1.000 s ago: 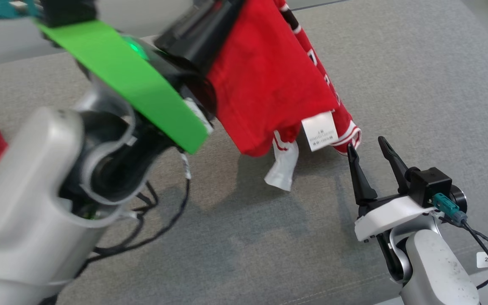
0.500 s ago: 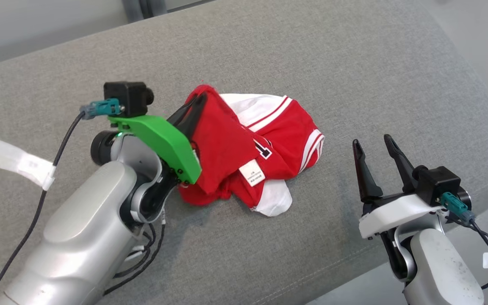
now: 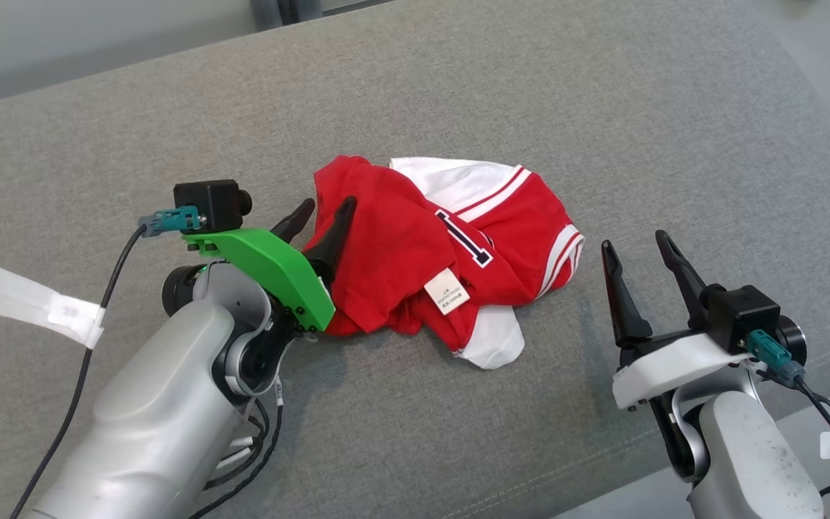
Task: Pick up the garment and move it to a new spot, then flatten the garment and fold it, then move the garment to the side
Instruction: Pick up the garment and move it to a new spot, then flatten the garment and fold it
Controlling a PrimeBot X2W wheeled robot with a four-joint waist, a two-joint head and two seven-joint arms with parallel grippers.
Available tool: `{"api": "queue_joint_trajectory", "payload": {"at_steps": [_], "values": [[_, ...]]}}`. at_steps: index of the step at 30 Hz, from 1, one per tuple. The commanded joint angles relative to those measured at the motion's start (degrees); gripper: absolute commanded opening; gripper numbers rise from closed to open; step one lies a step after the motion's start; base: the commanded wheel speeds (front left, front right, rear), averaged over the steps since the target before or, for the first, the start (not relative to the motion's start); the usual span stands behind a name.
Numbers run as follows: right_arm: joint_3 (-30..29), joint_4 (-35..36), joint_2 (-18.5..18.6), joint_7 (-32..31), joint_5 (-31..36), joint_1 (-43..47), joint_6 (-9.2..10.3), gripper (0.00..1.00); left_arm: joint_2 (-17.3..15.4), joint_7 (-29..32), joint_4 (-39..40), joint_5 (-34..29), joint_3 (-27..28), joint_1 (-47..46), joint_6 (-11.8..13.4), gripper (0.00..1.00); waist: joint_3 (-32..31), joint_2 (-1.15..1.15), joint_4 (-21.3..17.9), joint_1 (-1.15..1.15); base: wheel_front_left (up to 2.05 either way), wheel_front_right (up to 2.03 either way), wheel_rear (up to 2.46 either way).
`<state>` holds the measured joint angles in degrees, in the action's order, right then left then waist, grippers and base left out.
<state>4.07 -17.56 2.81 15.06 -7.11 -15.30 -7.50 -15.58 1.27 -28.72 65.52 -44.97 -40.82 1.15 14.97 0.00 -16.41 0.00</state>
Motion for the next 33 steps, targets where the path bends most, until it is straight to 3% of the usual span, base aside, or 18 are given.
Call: {"api": "queue_joint_trajectory", "payload": {"at_steps": [1,5,12,20,25,33], "values": [[-0.41,0.13,0.18,0.18,0.55,0.56,0.02,1.00,-0.94,-0.99,0.48,-0.95,-0.39,0.72,-0.25,1.00,-1.23,0.00,1.36,0.00,0.00,0.00,0.00],[-0.83,0.08,0.17,0.18,1.30,1.40,0.02,1.00,-3.38,-3.21,1.99,-4.27,-1.02,1.12,1.35,1.00,-2.14,0.00,2.33,0.00,0.00,0.00,0.00],[-1.92,0.47,0.16,0.18,2.47,2.78,0.02,1.00,-9.38,-6.38,10.11,-10.42,-2.64,4.86,7.75,1.00,-3.60,0.00,4.14,0.00,0.00,0.00,0.00],[-0.96,0.41,0.17,0.18,2.62,2.18,0.02,1.00,-7.81,-2.74,21.42,-12.56,-8.97,9.65,9.87,1.00,-2.93,0.00,4.30,0.00,0.00,0.00,0.00],[-0.02,0.41,0.17,0.18,2.03,1.22,0.02,1.00,-6.16,-2.14,18.42,-13.67,-11.31,10.12,10.21,1.00,-1.61,0.00,2.51,0.00,0.00,0.00,0.00],[-0.70,0.25,0.16,0.18,1.11,1.32,0.02,1.00,-4.97,-2.86,9.52,-13.77,-12.20,8.54,8.30,1.00,-0.10,0.00,-0.63,0.00,0.00,0.00,0.00]]}}
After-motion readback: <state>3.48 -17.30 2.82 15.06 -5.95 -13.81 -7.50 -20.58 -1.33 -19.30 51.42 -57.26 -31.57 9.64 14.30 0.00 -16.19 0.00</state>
